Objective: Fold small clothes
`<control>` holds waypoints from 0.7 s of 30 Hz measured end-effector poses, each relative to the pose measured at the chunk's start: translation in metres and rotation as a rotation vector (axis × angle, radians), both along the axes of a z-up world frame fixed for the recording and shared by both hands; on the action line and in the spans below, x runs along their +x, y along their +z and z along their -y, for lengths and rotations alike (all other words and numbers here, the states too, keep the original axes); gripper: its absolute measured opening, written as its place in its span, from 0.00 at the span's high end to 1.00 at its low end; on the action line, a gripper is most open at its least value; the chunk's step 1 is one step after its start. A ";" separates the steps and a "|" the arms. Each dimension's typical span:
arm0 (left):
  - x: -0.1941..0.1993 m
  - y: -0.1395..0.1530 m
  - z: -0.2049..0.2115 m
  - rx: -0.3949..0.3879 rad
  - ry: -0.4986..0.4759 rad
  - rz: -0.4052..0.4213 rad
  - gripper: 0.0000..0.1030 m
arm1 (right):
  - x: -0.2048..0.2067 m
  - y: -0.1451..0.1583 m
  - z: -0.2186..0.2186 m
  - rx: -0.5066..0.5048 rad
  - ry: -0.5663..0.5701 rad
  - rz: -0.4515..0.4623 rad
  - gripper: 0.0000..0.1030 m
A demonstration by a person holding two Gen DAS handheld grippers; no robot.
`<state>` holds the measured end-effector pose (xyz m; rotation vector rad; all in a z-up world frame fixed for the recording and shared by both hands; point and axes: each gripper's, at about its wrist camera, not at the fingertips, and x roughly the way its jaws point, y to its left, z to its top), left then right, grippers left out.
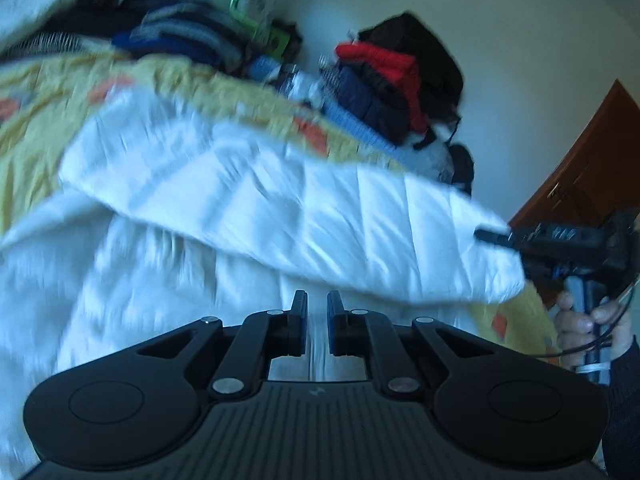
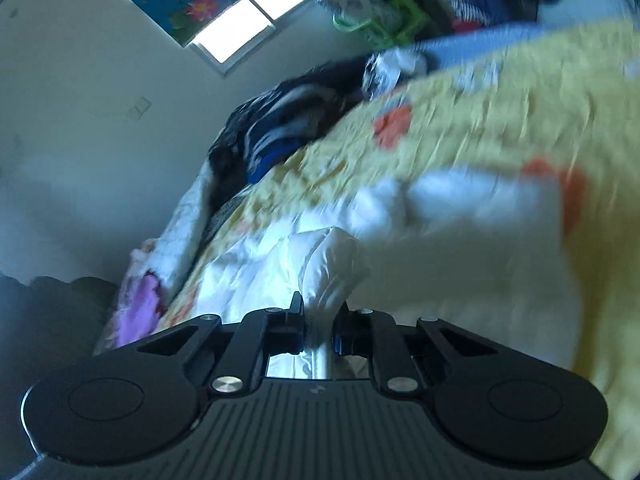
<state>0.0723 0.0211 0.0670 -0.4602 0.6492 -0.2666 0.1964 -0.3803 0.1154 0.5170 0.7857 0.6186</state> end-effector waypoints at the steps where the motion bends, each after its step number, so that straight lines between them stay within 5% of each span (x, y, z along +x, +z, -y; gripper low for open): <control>1: 0.004 0.006 -0.002 0.002 0.009 0.022 0.91 | 0.008 0.002 0.006 -0.023 -0.019 0.002 0.84; 3: 0.016 0.015 -0.005 0.006 0.025 0.064 0.86 | 0.022 -0.004 0.021 -0.056 -0.070 -0.023 0.84; 5: 0.035 0.023 -0.005 0.032 0.035 0.111 0.61 | 0.032 -0.021 0.031 -0.089 -0.108 -0.079 0.84; 6: 0.047 0.025 -0.005 0.056 0.044 0.130 0.38 | 0.035 -0.033 0.032 -0.088 -0.115 -0.109 0.84; 7: 0.060 0.025 -0.004 0.088 0.058 0.145 0.31 | 0.035 -0.044 0.032 -0.093 -0.118 -0.125 0.84; 12: 0.126 0.003 -0.006 0.251 0.113 0.074 0.32 | 0.029 -0.076 0.019 -0.149 -0.138 -0.134 0.82; 17: 0.153 -0.041 -0.020 0.278 0.144 -0.067 0.32 | 0.026 -0.079 0.020 -0.168 -0.169 -0.134 0.59; 21: 0.148 -0.053 -0.023 0.278 0.151 -0.050 0.31 | 0.011 -0.045 0.019 -0.248 -0.305 0.039 0.58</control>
